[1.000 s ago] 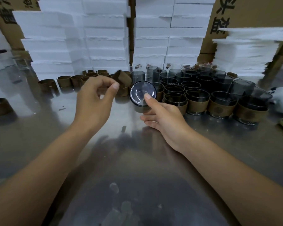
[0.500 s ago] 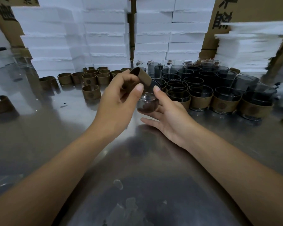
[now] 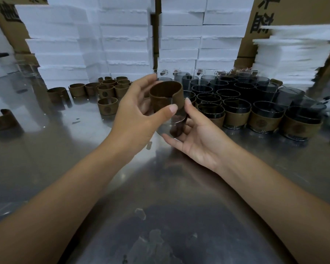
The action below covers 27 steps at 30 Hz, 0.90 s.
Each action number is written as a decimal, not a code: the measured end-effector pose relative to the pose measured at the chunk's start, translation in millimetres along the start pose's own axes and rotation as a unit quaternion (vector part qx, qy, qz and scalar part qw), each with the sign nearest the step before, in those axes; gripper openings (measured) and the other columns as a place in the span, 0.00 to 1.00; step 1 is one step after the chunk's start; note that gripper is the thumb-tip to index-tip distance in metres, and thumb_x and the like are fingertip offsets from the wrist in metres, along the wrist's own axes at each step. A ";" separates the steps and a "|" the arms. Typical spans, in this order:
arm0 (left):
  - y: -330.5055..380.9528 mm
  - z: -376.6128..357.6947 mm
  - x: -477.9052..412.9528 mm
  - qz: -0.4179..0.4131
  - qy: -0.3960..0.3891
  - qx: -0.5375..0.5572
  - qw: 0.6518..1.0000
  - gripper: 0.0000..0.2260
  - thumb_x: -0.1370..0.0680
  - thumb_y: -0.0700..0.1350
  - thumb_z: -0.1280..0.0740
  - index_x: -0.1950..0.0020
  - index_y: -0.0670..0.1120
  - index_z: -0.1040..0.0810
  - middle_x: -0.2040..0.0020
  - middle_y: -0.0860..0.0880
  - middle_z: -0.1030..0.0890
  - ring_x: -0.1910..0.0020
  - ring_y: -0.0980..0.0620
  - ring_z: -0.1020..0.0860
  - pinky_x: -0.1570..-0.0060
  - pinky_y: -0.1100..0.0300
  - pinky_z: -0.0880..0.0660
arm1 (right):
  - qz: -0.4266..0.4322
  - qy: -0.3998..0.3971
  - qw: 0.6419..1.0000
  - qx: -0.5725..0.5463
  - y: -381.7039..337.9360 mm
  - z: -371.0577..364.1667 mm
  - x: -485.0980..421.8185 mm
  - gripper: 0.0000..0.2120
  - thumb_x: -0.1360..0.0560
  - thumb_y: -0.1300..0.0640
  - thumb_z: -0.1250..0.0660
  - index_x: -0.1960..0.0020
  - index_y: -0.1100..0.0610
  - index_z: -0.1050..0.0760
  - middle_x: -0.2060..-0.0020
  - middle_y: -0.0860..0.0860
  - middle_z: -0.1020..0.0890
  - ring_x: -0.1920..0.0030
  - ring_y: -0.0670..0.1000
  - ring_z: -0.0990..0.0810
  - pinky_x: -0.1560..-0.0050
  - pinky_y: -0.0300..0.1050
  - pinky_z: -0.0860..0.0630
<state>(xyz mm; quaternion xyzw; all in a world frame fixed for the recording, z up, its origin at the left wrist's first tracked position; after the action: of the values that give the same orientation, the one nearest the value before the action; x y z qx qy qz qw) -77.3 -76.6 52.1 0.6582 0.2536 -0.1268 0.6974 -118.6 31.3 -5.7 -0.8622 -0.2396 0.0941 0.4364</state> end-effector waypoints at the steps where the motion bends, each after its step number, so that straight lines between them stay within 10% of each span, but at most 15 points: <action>1: -0.7 -1.5 -0.2 0.005 -0.010 0.001 1.000 0.26 0.29 0.34 0.28 0.33 0.45 0.31 0.41 0.54 0.22 0.45 0.63 0.21 0.44 0.68 0.26 | -0.001 0.000 1.000 -0.004 0.0 -0.5 0.4 0.14 0.24 0.46 0.36 0.49 0.56 0.22 0.63 0.51 0.15 0.60 0.48 0.15 0.62 0.45 0.19; 15: -3.6 -8.7 1.6 -0.025 -0.076 -0.067 0.994 0.26 0.29 0.33 0.29 0.33 0.43 0.31 0.39 0.49 0.22 0.38 0.57 0.24 0.35 0.59 0.29 | 0.004 -0.026 1.000 0.010 -3.5 -6.1 2.3 0.39 0.43 0.36 0.30 0.38 0.58 0.22 0.54 0.55 0.16 0.57 0.49 0.15 0.55 0.48 0.19; 27: -2.5 -9.7 1.9 -0.017 -0.085 -0.060 0.994 0.25 0.30 0.36 0.27 0.36 0.46 0.31 0.42 0.53 0.22 0.42 0.60 0.22 0.39 0.64 0.27 | 0.011 -0.023 1.000 0.013 -4.4 -8.1 3.6 0.20 0.41 0.46 0.26 0.53 0.54 0.17 0.58 0.53 0.16 0.51 0.50 0.19 0.54 0.48 0.19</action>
<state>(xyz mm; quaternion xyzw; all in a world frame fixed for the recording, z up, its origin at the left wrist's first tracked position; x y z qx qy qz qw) -78.7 -66.9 48.9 0.5979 0.2121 -0.1786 0.7521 -113.9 29.6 2.9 -0.8565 -0.2390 0.1218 0.4409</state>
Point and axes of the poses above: each hand's wrist, its own x-axis away from the middle knuckle, its own z-axis out of the back of the hand, y = z × x, the point moved 7 cm from there along -x, towards the middle knuckle
